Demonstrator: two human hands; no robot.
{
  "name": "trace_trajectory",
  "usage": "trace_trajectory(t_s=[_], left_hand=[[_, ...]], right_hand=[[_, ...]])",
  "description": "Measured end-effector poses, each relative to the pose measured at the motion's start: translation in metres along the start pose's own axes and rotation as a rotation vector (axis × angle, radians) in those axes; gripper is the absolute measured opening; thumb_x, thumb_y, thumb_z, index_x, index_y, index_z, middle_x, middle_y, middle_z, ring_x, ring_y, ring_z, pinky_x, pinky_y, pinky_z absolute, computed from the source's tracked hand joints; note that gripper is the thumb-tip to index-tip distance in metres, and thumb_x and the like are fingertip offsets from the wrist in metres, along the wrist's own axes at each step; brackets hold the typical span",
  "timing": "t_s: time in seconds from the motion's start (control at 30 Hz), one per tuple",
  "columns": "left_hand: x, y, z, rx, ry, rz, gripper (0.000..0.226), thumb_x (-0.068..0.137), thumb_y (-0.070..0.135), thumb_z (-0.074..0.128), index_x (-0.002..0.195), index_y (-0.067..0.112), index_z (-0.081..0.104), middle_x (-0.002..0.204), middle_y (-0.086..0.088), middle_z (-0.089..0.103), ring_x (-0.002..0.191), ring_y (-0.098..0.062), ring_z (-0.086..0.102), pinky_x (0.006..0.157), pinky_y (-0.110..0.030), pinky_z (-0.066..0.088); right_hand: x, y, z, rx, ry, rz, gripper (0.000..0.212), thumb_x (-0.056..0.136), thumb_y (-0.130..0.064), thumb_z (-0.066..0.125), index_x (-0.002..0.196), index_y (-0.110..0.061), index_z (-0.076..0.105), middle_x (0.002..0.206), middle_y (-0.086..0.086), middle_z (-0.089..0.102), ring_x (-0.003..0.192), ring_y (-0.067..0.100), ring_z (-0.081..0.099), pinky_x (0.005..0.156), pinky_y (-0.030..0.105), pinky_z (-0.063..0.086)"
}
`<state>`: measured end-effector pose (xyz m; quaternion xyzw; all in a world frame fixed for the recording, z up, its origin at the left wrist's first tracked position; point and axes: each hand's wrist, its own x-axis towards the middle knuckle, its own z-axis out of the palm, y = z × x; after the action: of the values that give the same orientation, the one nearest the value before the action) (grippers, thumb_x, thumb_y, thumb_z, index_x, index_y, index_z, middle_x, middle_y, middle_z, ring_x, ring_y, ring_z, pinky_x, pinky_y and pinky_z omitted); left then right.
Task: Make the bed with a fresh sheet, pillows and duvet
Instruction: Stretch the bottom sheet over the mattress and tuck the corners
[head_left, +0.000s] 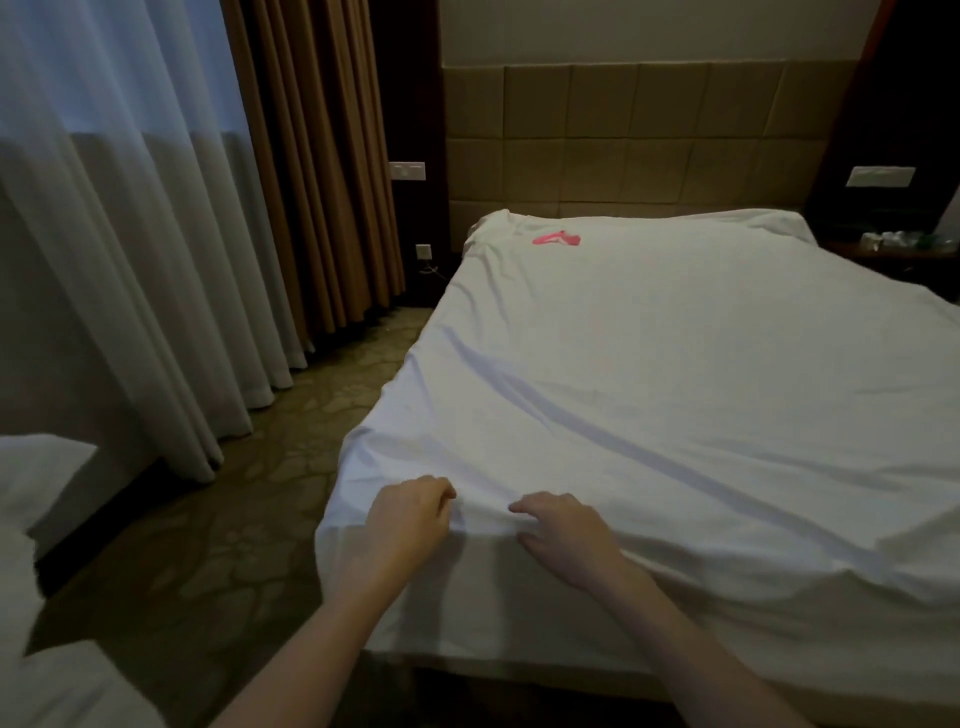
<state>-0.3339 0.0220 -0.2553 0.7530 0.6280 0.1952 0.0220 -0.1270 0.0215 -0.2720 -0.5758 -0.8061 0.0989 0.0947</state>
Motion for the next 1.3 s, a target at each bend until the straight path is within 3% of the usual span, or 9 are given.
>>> trace_trajectory(t_s=[0.1,0.17,0.33,0.53,0.8,0.93,1.1,1.2,1.3], left_hand=[[-0.011,-0.02,0.051,-0.01,0.153,0.078,0.045,0.085,0.039,0.033,0.089,0.022,0.075,0.085,0.006,0.073,0.076,-0.015,0.069,0.074,-0.03,0.053],[-0.017,-0.033,0.076,-0.041,0.233,0.114,0.034,0.085,0.036,0.041,0.083,0.026,0.074,0.077,0.012,0.07,0.068,-0.009,0.066,0.067,-0.017,0.045],[-0.009,-0.047,0.103,-0.076,0.325,0.193,0.019,0.082,0.033,0.048,0.082,0.025,0.065,0.077,0.01,0.059,0.073,-0.007,0.047,0.067,-0.024,0.034],[-0.001,-0.05,0.114,-0.155,0.401,0.196,0.012,0.077,0.028,0.05,0.07,0.024,0.058,0.07,0.009,0.054,0.07,-0.006,0.043,0.068,-0.025,0.034],[-0.024,-0.037,0.105,-0.088,0.423,0.145,0.012,0.078,0.023,0.044,0.069,0.023,0.052,0.068,0.008,0.049,0.065,-0.009,0.045,0.066,-0.019,0.032],[-0.039,-0.04,0.095,-0.007,0.451,0.14,0.017,0.082,0.026,0.039,0.074,0.027,0.054,0.072,0.01,0.052,0.065,-0.008,0.052,0.072,-0.019,0.04],[-0.047,-0.052,0.084,0.133,0.407,0.203,0.022,0.081,0.029,0.038,0.074,0.028,0.06,0.073,0.009,0.058,0.067,-0.011,0.056,0.084,-0.03,0.041],[-0.055,-0.072,0.097,0.133,0.237,0.226,0.013,0.075,0.031,0.043,0.072,0.031,0.056,0.071,0.014,0.057,0.063,-0.006,0.056,0.078,-0.022,0.035],[-0.062,-0.094,0.107,0.074,0.091,0.229,0.008,0.077,0.032,0.047,0.075,0.038,0.051,0.075,0.019,0.058,0.066,0.0,0.058,0.071,-0.019,0.045]], right_hand=[[0.005,0.007,0.055,-0.051,0.285,-0.059,0.027,0.074,-0.032,0.059,0.1,-0.032,0.069,0.1,-0.014,0.067,0.093,0.016,0.063,0.081,0.031,0.041],[0.011,0.014,0.079,-0.044,0.5,-0.114,0.016,0.071,-0.033,0.054,0.081,-0.03,0.067,0.08,-0.014,0.062,0.074,0.014,0.06,0.074,0.028,0.033],[0.022,0.02,0.087,-0.072,0.641,-0.169,0.014,0.075,-0.032,0.053,0.066,-0.024,0.06,0.067,-0.007,0.056,0.063,0.019,0.055,0.065,0.03,0.032],[0.028,0.017,0.097,0.012,0.714,-0.128,0.016,0.077,-0.029,0.05,0.063,-0.025,0.056,0.062,-0.008,0.051,0.058,0.016,0.053,0.094,0.041,0.035],[0.017,0.006,0.082,-0.038,0.701,-0.105,0.013,0.071,-0.026,0.049,0.059,-0.024,0.055,0.061,-0.009,0.053,0.057,0.015,0.053,0.095,0.042,0.039],[0.014,-0.005,0.083,-0.163,0.7,-0.218,0.012,0.075,-0.021,0.057,0.063,-0.024,0.056,0.064,-0.007,0.053,0.064,0.018,0.052,0.076,0.032,0.039],[0.004,-0.003,0.091,-0.011,0.553,-0.33,0.006,0.074,-0.021,0.055,0.071,-0.026,0.053,0.072,-0.009,0.052,0.069,0.015,0.048,0.062,0.025,0.032],[0.009,0.002,0.09,-0.028,0.434,-0.378,0.004,0.07,-0.023,0.051,0.068,-0.026,0.053,0.07,-0.01,0.054,0.068,0.014,0.051,0.058,0.023,0.036],[0.017,-0.009,0.059,-0.131,0.123,-0.317,0.018,0.08,-0.021,0.05,0.082,-0.022,0.069,0.089,-0.003,0.068,0.085,0.02,0.061,0.069,0.025,0.046]])
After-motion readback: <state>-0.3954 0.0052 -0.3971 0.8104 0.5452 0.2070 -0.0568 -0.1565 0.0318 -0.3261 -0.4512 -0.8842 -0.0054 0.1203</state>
